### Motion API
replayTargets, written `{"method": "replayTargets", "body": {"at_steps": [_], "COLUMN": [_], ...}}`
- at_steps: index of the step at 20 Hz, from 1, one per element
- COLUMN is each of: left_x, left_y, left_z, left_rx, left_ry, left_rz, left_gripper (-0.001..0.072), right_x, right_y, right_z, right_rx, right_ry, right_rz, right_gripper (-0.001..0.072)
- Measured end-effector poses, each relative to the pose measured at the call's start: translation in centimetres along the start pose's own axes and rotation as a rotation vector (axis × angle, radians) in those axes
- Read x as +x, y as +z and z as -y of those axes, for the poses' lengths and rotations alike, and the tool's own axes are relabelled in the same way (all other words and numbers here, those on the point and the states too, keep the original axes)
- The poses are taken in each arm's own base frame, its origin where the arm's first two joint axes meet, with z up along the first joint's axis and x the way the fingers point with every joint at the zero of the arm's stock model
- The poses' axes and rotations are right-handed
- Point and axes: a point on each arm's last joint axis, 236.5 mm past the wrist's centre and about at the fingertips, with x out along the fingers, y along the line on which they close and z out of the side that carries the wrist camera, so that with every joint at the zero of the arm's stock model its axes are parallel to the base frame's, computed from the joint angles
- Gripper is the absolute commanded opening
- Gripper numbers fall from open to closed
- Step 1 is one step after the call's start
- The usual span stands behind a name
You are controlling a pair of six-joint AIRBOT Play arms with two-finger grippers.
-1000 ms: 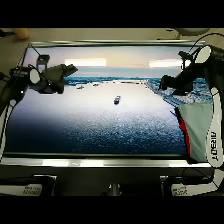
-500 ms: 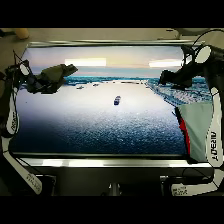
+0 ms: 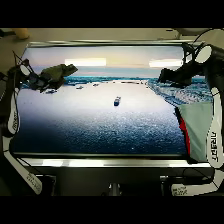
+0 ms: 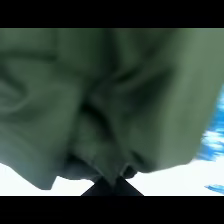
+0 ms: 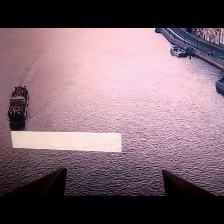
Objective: Fold the shirts.
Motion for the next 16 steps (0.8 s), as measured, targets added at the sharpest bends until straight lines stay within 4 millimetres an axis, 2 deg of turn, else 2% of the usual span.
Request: {"method": "replayTargets", "body": {"at_steps": [2,3,5,6,7,8,9,10,11,13,14,15,16], "left_x": [-6.0,-10.1,-18.3,-21.7,-24.7,-26.9,-28.3,-28.6,-28.0,-25.7,-24.2,-22.8,-21.5], "left_y": [1.7,2.0,0.8,-1.0,-3.6,-6.6,-10.3,-14.0,-18.4,-26.7,-30.8,-34.4,-37.6], "left_z": [3.9,6.5,12.0,14.6,17.3,19.6,21.8,23.5,24.8,26.7,27.5,27.9,28.1], "left_rx": [0.123,0.203,0.354,0.423,0.498,0.566,0.636,0.695,0.757,0.833,0.856,0.873,0.883], "left_ry": [-0.059,-0.095,-0.177,-0.217,-0.262,-0.31,-0.355,-0.393,-0.419,-0.457,-0.472,-0.477,-0.479], "left_rz": [0.092,0.142,0.235,0.259,0.266,0.263,0.235,0.193,0.124,-0.001,-0.06,-0.114,-0.17], "left_gripper": [0.0025,0.0025,0.0025,0.0025,0.0025,0.0025,0.0025,0.0025,0.0025,0.0026,0.011,0.0523,0.0705], "right_x": [-1.1,-2.1,-4.8,-6.4,-8.4,-10.3,-12.3,-14.7,-16.6,-20.2,-21.7,-22.7,-23.4], "right_y": [0.5,0.8,1.5,1.7,1.7,1.7,1.4,1.1,0.7,-0.7,-1.4,-2.1,-2.9], "right_z": [0.0,0.0,0.1,0.1,0.2,0.2,0.3,0.4,0.4,0.4,0.3,0.3,0.4], "right_rx": [-0.021,-0.035,-0.06,-0.072,-0.083,-0.091,-0.095,-0.099,-0.097,-0.096,-0.094,-0.089,-0.083], "right_ry": [-0.008,-0.018,-0.046,-0.063,-0.082,-0.1,-0.121,-0.141,-0.157,-0.178,-0.185,-0.189,-0.196], "right_rz": [0.03,0.055,0.118,0.152,0.189,0.225,0.257,0.301,0.331,0.381,0.4,0.408,0.404], "right_gripper": [0.0627,0.0627,0.0627,0.0628,0.0628,0.0628,0.0628,0.0628,0.0628,0.0628,0.0628,0.0628,0.063]}}
